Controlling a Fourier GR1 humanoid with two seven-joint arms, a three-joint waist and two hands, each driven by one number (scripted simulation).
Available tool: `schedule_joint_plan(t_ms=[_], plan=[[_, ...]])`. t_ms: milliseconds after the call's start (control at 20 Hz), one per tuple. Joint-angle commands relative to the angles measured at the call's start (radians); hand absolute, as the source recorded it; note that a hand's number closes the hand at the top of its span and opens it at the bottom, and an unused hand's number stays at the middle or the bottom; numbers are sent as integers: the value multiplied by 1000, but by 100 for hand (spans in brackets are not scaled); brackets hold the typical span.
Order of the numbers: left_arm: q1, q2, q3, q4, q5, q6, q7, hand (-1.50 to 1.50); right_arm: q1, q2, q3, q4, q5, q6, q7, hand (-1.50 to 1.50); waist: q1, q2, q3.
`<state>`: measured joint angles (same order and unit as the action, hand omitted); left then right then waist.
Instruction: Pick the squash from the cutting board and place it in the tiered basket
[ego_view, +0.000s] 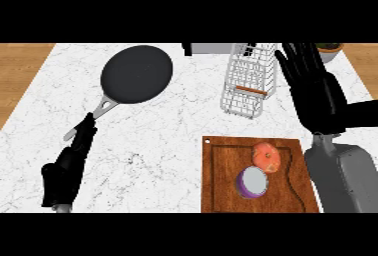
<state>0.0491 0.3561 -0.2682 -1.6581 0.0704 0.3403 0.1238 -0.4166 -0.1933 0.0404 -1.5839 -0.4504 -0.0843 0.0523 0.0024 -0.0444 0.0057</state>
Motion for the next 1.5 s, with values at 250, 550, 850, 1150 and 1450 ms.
schedule_joint_plan(t_ms=[250,550,850,1150,1450], plan=[[56,70,93,89,72,-53,60,0,312,91,11,232,-360,420,-13,150,26,88,8],[72,129,174,158,181,-178,50,0,434,1,-64,284,-4,414,-368,-150,-3,52,-6],[59,129,173,151,173,-173,56,0,398,-328,26,276,381,310,-264,-150,10,46,-9],[33,122,188,268,180,-240,-7,0,291,-422,131,285,410,522,-150,-150,5,47,-8],[72,126,234,220,175,-263,4,0,143,-360,116,238,362,603,58,-150,4,43,-6]])
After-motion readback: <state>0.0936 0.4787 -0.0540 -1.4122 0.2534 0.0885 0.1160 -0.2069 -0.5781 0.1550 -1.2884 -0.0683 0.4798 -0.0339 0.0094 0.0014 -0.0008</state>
